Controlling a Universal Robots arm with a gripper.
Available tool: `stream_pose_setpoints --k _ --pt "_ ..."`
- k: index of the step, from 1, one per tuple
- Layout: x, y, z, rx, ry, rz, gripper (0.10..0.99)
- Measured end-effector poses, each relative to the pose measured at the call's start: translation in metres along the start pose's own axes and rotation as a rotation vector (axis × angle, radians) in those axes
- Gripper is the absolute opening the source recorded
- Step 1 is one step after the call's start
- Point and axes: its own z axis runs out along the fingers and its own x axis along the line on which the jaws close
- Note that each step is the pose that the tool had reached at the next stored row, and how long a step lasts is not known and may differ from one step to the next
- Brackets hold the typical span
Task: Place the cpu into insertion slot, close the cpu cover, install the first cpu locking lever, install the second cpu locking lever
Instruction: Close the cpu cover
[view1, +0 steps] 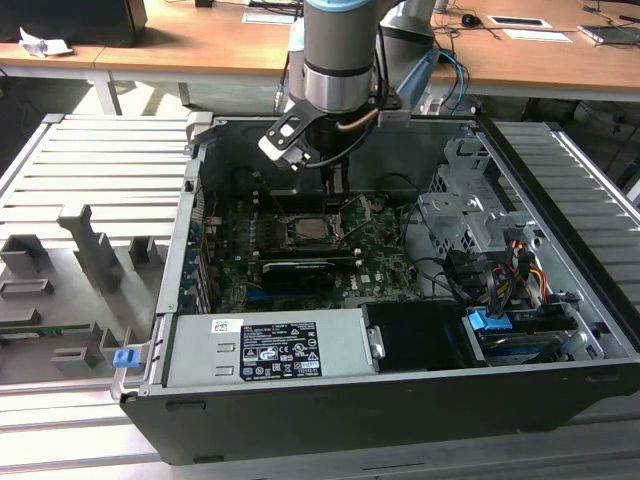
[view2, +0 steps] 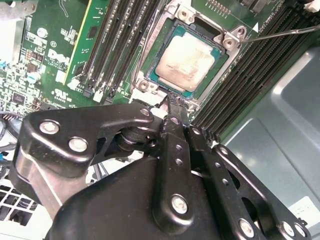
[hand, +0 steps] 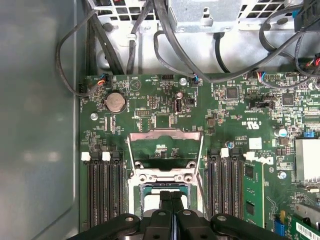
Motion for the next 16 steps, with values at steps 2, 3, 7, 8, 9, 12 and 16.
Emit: stream_pose_setpoints --k 2,3,7,8,9,12,16 --pt "0.0 0.0008 -0.0002 0.0 0.0 0.0 0.106" --pt "0.0 0.001 -0.0004 0.0 -0.0001 0.0 0.106" --pt "0.0001 0.0013 -0.0008 0.0 0.0001 0.0 0.106" --pt "0.0001 0.0014 -0.0009 0.0 0.0001 0.0 0.106" --pt "0.0001 0.0015 -0.0011 0.0 -0.0001 0.0 0.106" --pt "0.0007 0.0018 -0.0069 0.0 -0.0021 0.0 0.106" --pt "0.0024 0.0025 -0.0163 0.0 -0.0063 -0.001 0.106"
